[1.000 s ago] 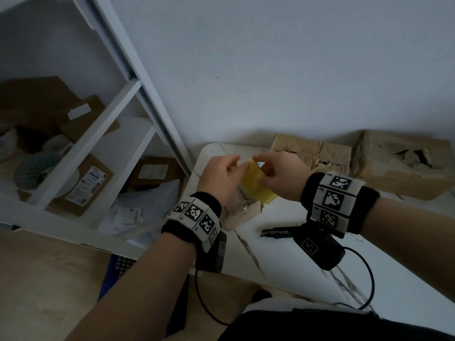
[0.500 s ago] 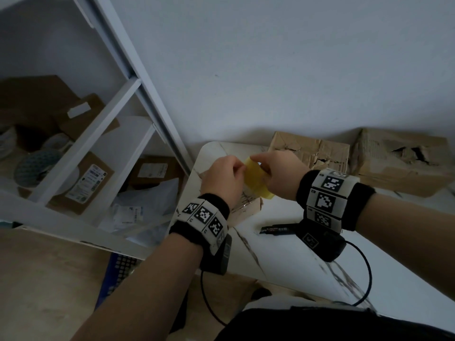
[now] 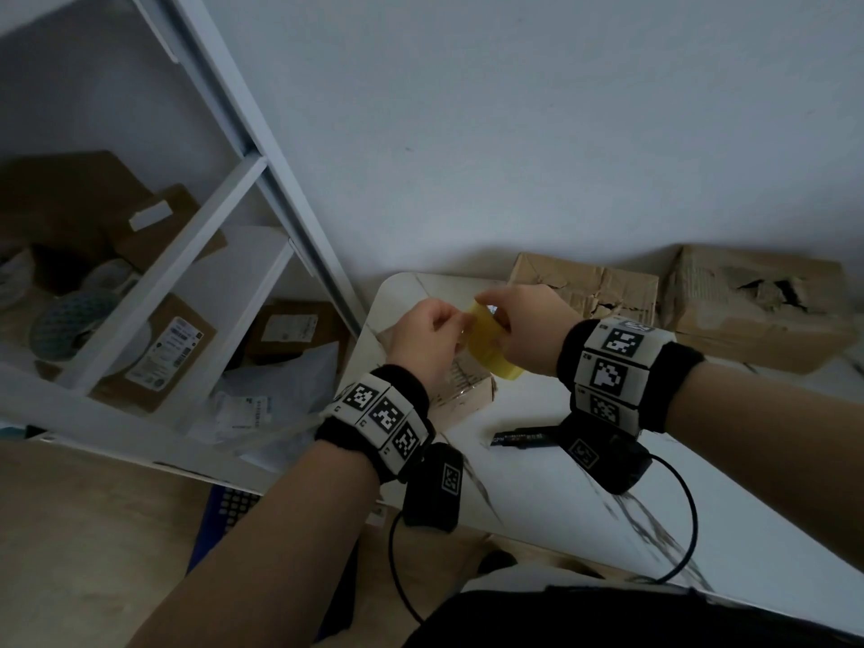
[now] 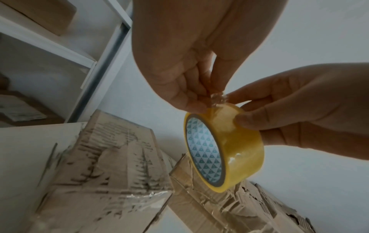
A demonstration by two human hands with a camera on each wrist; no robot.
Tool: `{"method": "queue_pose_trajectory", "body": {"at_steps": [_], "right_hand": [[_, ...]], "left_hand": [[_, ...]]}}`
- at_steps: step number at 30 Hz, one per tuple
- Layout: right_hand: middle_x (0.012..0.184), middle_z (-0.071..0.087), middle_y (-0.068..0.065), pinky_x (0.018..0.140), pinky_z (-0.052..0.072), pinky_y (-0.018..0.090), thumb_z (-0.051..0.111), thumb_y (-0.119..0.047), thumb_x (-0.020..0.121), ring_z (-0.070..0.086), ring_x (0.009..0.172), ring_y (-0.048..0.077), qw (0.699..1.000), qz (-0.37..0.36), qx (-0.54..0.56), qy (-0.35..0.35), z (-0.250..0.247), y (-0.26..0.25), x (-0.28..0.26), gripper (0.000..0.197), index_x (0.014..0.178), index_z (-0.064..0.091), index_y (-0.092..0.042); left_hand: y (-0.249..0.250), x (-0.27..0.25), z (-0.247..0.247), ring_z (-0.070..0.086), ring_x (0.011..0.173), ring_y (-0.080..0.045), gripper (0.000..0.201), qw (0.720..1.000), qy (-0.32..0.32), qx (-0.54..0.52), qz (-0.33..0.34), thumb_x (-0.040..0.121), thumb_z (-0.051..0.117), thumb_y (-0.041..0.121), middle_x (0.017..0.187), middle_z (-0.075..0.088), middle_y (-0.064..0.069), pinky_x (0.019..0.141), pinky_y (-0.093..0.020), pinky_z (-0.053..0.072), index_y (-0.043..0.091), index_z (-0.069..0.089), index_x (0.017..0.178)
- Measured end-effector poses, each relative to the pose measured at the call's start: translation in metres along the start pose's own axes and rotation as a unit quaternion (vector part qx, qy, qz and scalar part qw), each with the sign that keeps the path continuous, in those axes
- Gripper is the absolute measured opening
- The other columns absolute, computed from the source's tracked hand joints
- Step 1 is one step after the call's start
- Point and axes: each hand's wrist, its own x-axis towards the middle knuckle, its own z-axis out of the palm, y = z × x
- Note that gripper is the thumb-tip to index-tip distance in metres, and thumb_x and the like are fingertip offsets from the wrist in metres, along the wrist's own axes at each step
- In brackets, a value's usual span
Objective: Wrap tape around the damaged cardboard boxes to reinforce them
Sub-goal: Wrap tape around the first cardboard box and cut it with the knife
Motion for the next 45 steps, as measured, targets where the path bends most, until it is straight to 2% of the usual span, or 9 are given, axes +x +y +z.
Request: {"method": "queue_pose_trajectory", "body": {"at_steps": [12, 21, 25, 28, 33, 36, 40, 43, 45], "right_hand": [[0.110, 0.064, 0.003, 0.084, 0.044, 0.023, 0.059, -0.014, 0.087, 0.059, 0.106, 0.019, 0.991, 0.035, 0.130, -0.027, -0.001, 0.002, 0.006, 0.046, 0.132, 0.053, -0.016], [0.115, 0.061, 0.004, 0.085, 0.047, 0.028, 0.051, -0.032, 0.093, 0.058, 0.102, 0.018, 0.990, 0.039, 0.126, -0.051, 0.016, -0.002, 0.001, 0.040, 0.129, 0.055, -0.013], [0.082, 0.061, 0.001, 0.059, 0.043, 0.022, 0.048, -0.045, 0.094, 0.056, 0.075, 0.014, 0.987, 0.082, 0.118, -0.075, 0.030, -0.001, 0.003, 0.041, 0.096, 0.066, -0.008], [0.063, 0.049, -0.001, 0.048, 0.031, 0.022, 0.050, -0.052, 0.091, 0.046, 0.058, 0.011, 0.978, 0.134, 0.132, -0.093, 0.037, 0.002, 0.002, 0.046, 0.070, 0.056, -0.012], [0.087, 0.060, 0.000, 0.059, 0.040, 0.024, 0.048, -0.062, 0.086, 0.054, 0.073, 0.014, 0.954, 0.179, 0.185, -0.150, 0.051, 0.001, -0.002, 0.056, 0.105, 0.064, -0.012], [0.083, 0.058, -0.002, 0.055, 0.039, 0.017, 0.055, -0.060, 0.084, 0.053, 0.070, 0.010, 0.940, 0.172, 0.242, -0.168, 0.064, -0.006, -0.003, 0.046, 0.097, 0.063, -0.016], [0.080, 0.057, -0.001, 0.062, 0.046, 0.020, 0.066, -0.046, 0.083, 0.054, 0.068, 0.011, 0.900, 0.201, 0.333, -0.194, 0.074, -0.015, -0.002, 0.034, 0.097, 0.060, -0.016], [0.109, 0.063, 0.007, 0.092, 0.052, 0.035, 0.063, -0.034, 0.088, 0.062, 0.099, 0.024, 0.863, 0.221, 0.410, -0.197, 0.078, -0.018, -0.001, 0.039, 0.121, 0.055, -0.014], [0.124, 0.059, 0.010, 0.094, 0.048, 0.024, 0.056, -0.029, 0.093, 0.060, 0.106, 0.023, 0.854, 0.222, 0.430, -0.189, 0.076, -0.021, -0.001, 0.034, 0.124, 0.050, -0.016]], "left_hand": [[-0.001, 0.007, -0.008, 0.060, 0.071, -0.011, 0.010, 0.988, -0.009, -0.134, -0.074, 0.093, 0.056, 0.011, 0.077, 0.068, -0.003, 0.064, -0.023, 0.046, 0.010, 0.054, 0.083], [-0.016, 0.008, -0.027, 0.065, 0.093, -0.022, 0.032, 0.999, 0.023, -0.007, -0.041, 0.075, 0.078, 0.011, 0.094, 0.069, -0.005, 0.086, -0.038, 0.051, 0.022, 0.050, 0.086], [-0.018, 0.007, -0.031, 0.062, 0.078, -0.015, 0.032, 0.999, 0.025, -0.022, -0.019, 0.077, 0.074, 0.002, 0.086, 0.066, -0.006, 0.081, -0.033, 0.052, 0.018, 0.047, 0.082], [-0.021, 0.007, -0.034, 0.061, 0.076, -0.012, 0.032, 0.999, 0.019, -0.031, -0.011, 0.077, 0.073, 0.000, 0.081, 0.064, -0.001, 0.079, -0.031, 0.052, 0.018, 0.046, 0.081], [-0.040, 0.009, -0.041, 0.061, 0.088, -0.015, 0.020, 0.999, -0.006, 0.007, -0.035, 0.082, 0.069, 0.005, 0.094, 0.063, -0.002, 0.083, -0.031, 0.051, 0.014, 0.056, 0.094], [-0.051, 0.016, -0.051, 0.059, 0.101, -0.017, 0.025, 0.996, -0.032, 0.073, -0.035, 0.086, 0.064, 0.005, 0.100, 0.061, -0.001, 0.093, -0.031, 0.048, 0.009, 0.065, 0.111], [-0.062, 0.025, -0.058, 0.058, 0.096, -0.013, 0.013, 0.991, -0.052, 0.119, -0.033, 0.086, 0.063, 0.004, 0.089, 0.062, 0.005, 0.087, -0.024, 0.045, 0.014, 0.068, 0.093], [-0.070, 0.032, -0.057, 0.057, 0.094, -0.013, 0.018, 0.990, -0.070, 0.121, -0.035, 0.086, 0.063, 0.003, 0.083, 0.061, 0.010, 0.087, -0.026, 0.045, 0.021, 0.064, 0.080], [-0.075, 0.037, -0.056, 0.058, 0.098, -0.015, 0.020, 0.986, -0.082, 0.142, -0.026, 0.086, 0.063, 0.008, 0.089, 0.062, 0.005, 0.089, -0.028, 0.047, 0.026, 0.063, 0.077]]}}
